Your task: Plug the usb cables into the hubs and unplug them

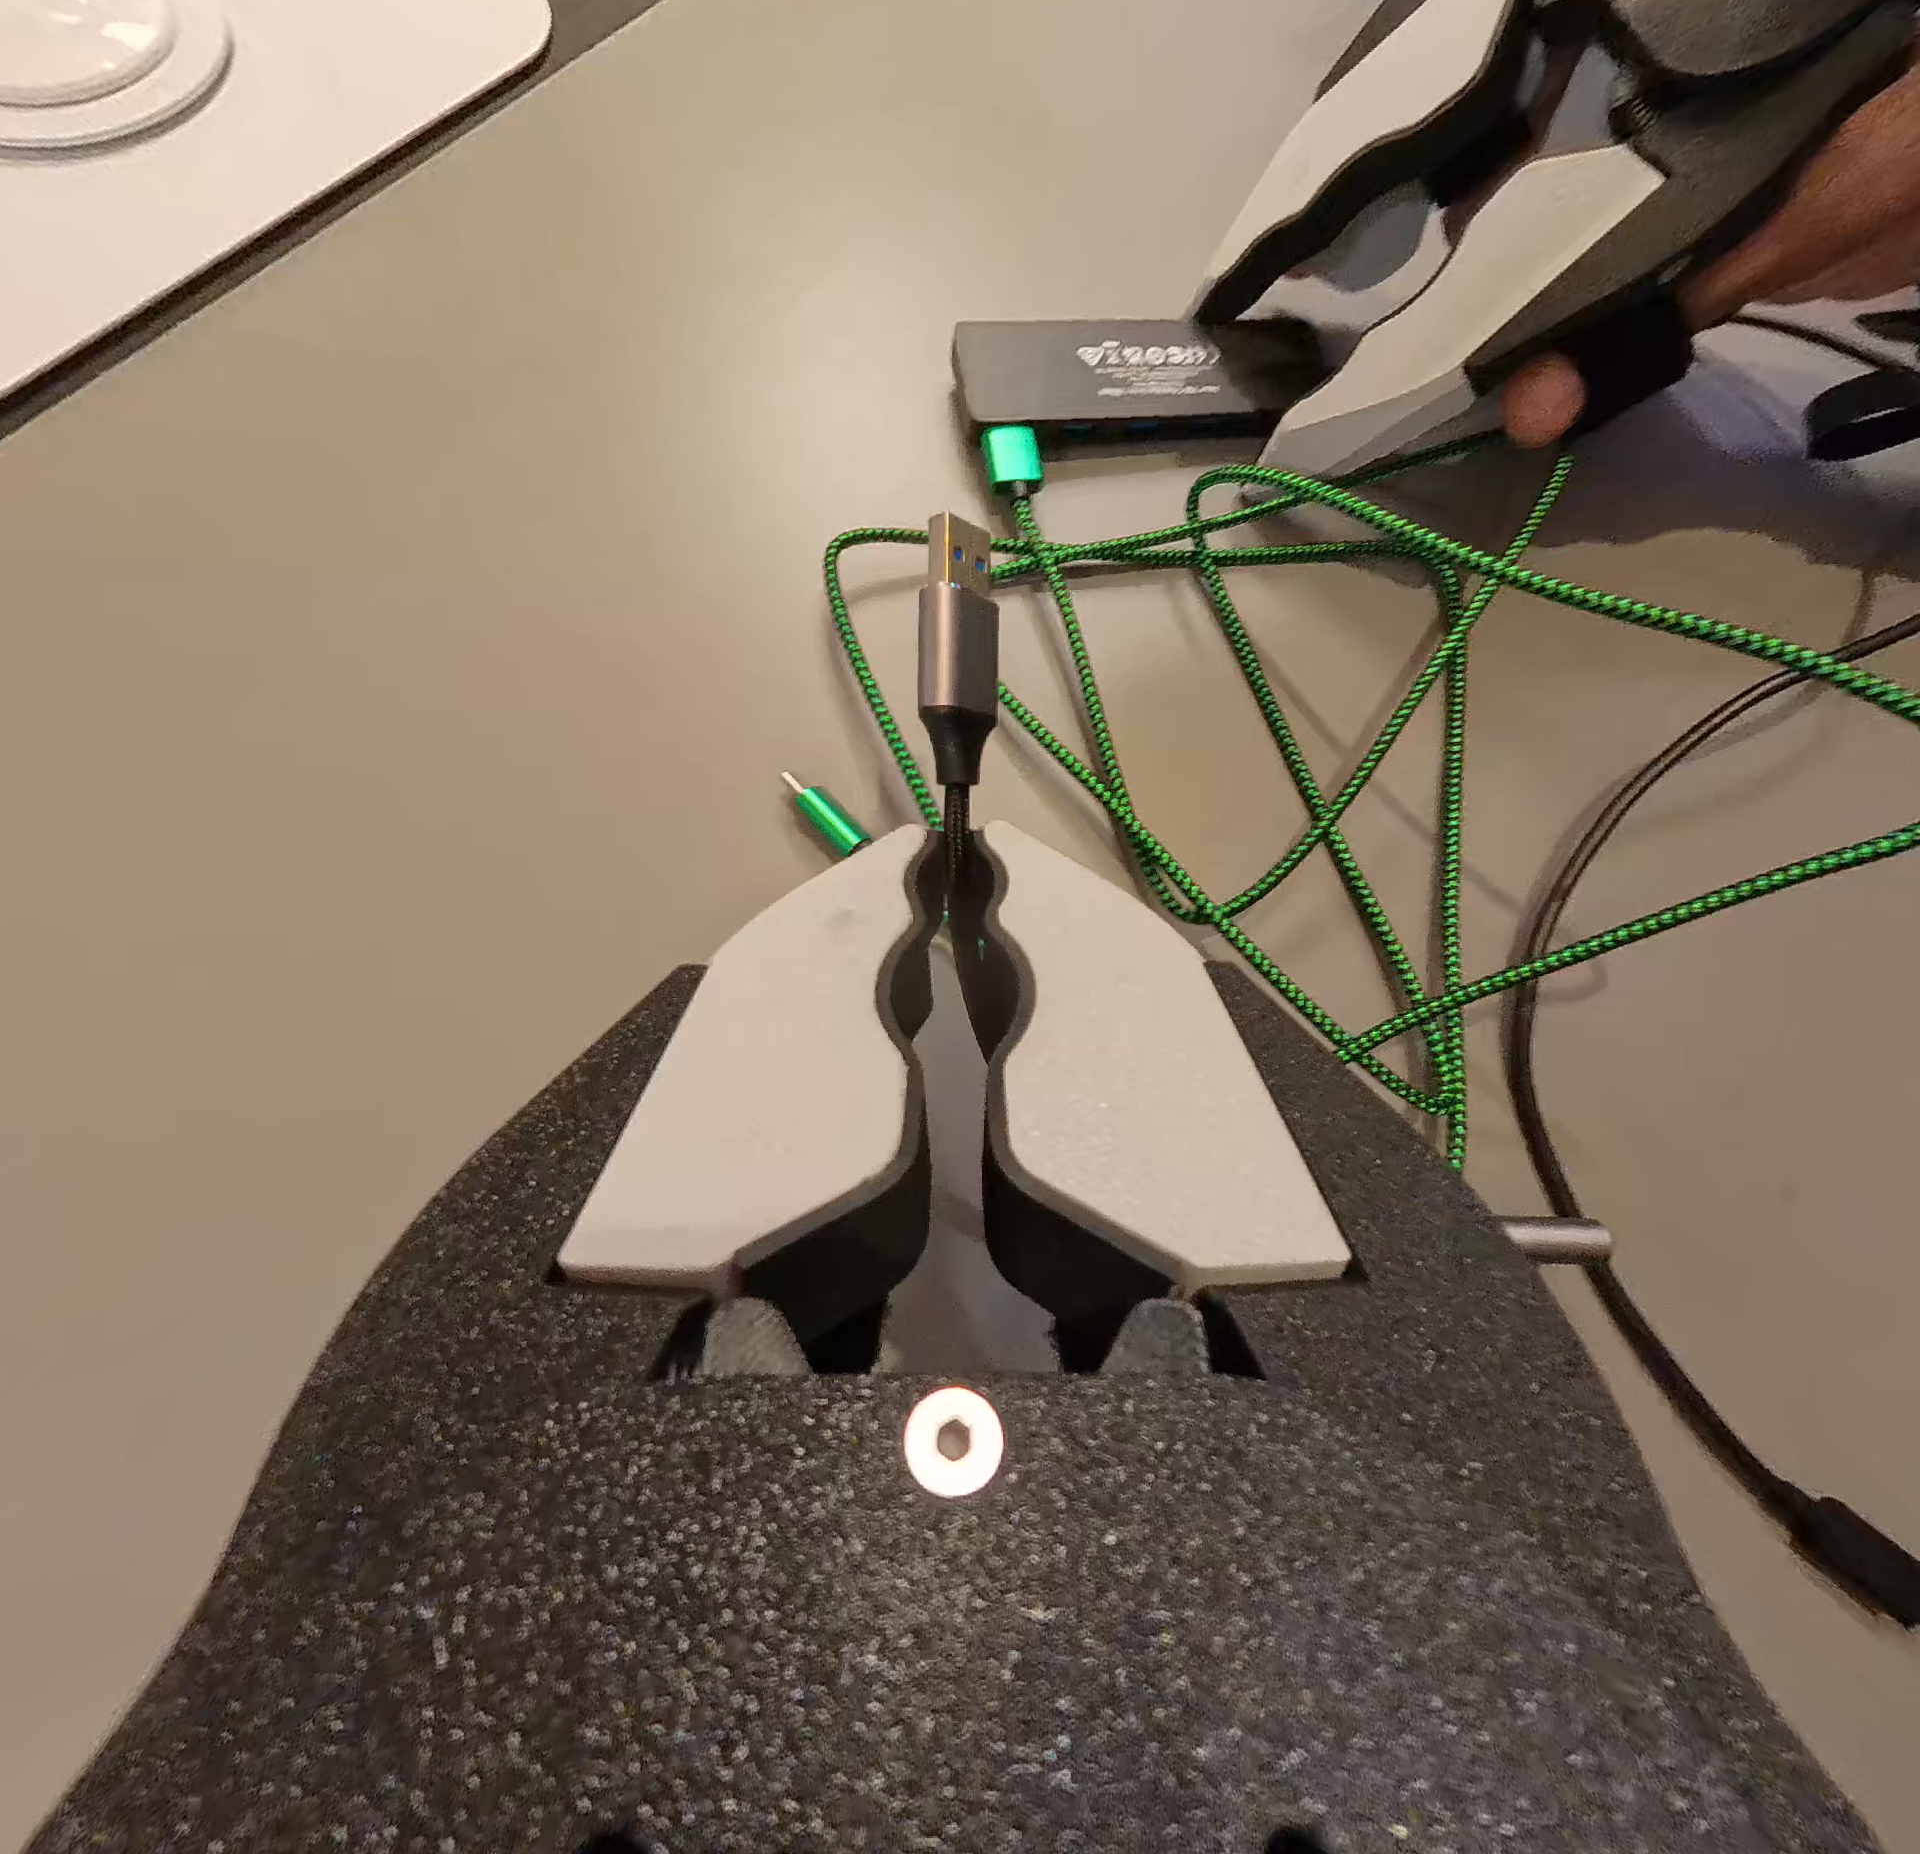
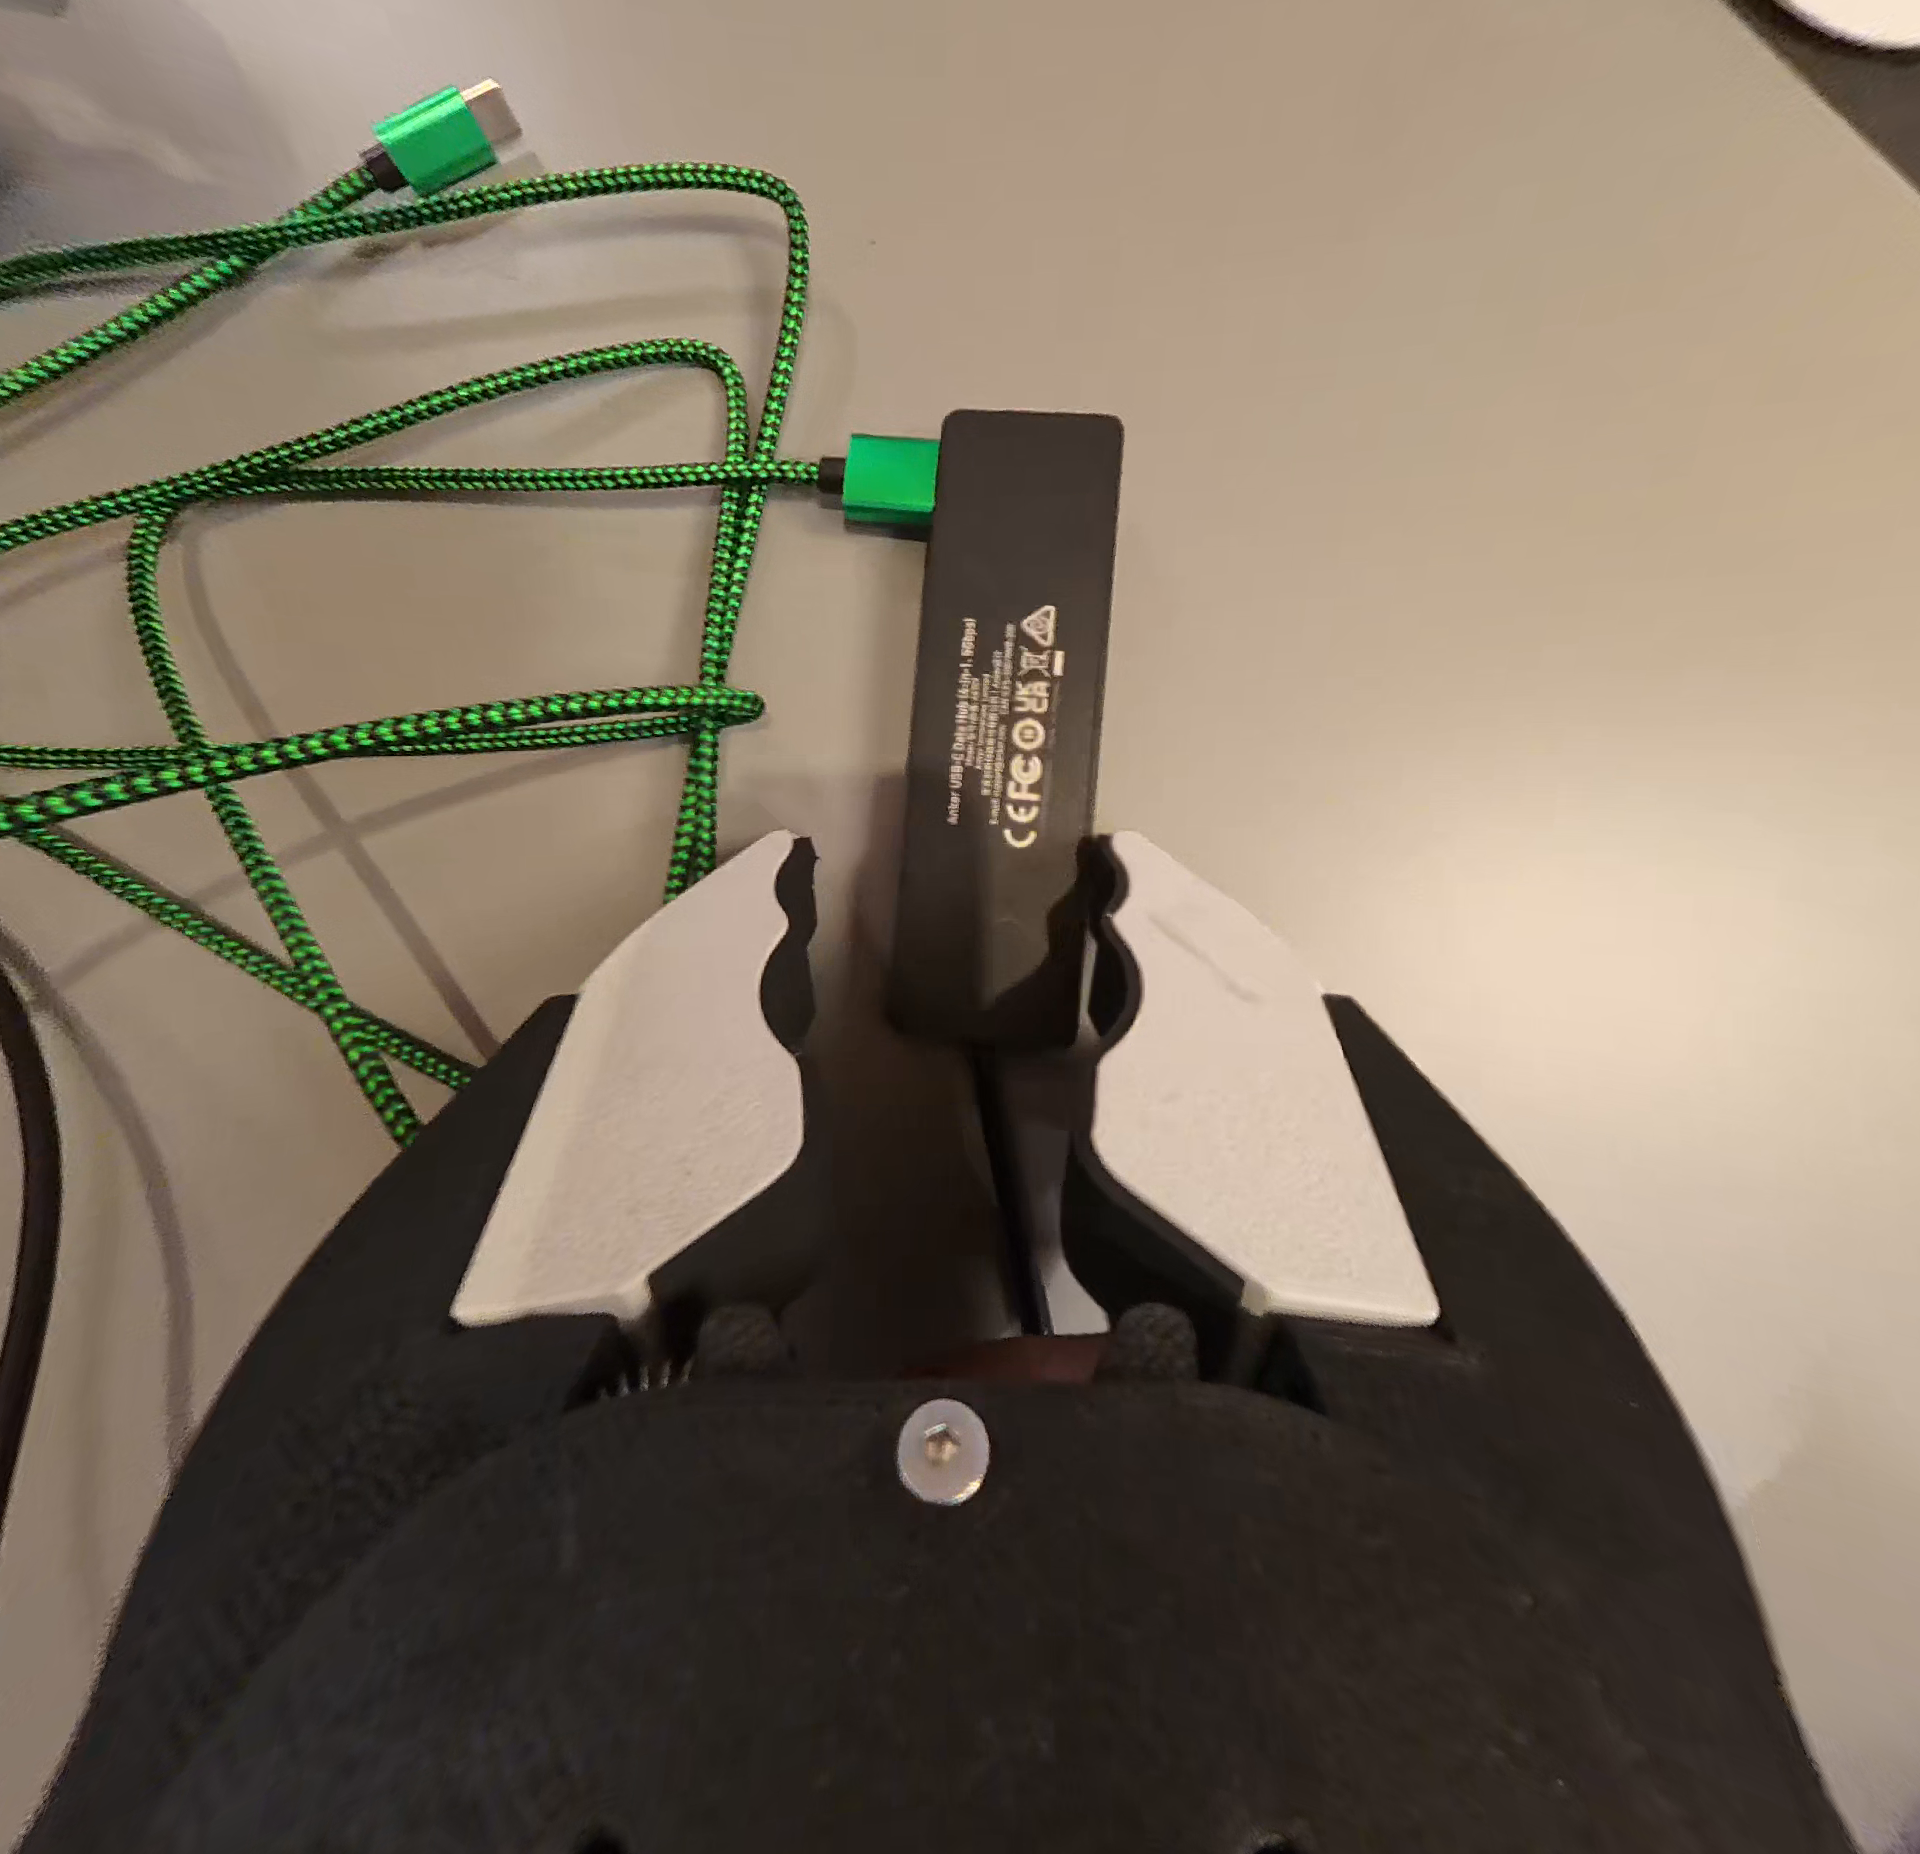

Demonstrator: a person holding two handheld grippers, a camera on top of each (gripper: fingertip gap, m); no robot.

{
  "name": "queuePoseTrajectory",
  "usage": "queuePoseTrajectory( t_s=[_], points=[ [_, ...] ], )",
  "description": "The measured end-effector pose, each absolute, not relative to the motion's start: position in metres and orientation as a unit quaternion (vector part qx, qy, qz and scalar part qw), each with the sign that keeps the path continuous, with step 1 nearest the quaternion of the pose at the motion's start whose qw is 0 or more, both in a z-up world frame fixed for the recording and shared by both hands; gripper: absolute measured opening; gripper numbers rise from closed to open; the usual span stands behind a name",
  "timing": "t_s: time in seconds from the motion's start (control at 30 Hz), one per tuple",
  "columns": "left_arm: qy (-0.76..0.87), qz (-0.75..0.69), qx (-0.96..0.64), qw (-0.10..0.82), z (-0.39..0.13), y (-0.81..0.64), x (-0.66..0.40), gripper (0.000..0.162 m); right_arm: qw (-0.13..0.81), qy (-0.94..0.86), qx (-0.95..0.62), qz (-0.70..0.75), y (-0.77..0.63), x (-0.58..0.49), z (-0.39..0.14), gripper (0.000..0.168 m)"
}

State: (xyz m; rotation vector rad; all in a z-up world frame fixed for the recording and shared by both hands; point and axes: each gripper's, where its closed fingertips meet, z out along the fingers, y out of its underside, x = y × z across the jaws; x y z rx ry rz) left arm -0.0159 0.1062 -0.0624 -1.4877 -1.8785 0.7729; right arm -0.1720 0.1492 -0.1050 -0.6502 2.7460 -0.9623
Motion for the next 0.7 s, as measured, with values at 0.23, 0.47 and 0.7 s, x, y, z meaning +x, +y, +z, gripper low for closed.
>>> queuePoseTrajectory(
  t_s=[0.23,0.47,0.7],
  points=[
    [-0.704,0.279,-0.547,0.356,-0.06,0.115,-0.025,0.004,0.083,0.919,-0.209,-0.324,0.148,-0.17,-0.104,0.034],
    [-0.696,0.268,-0.512,0.426,-0.048,0.12,-0.026,0.004,0.167,0.915,-0.17,-0.326,0.15,-0.167,-0.099,0.033],
    [-0.667,0.236,-0.455,0.54,-0.017,0.131,-0.026,0.004,0.286,0.889,-0.119,-0.338,0.151,-0.164,-0.083,0.033]
  ],
)
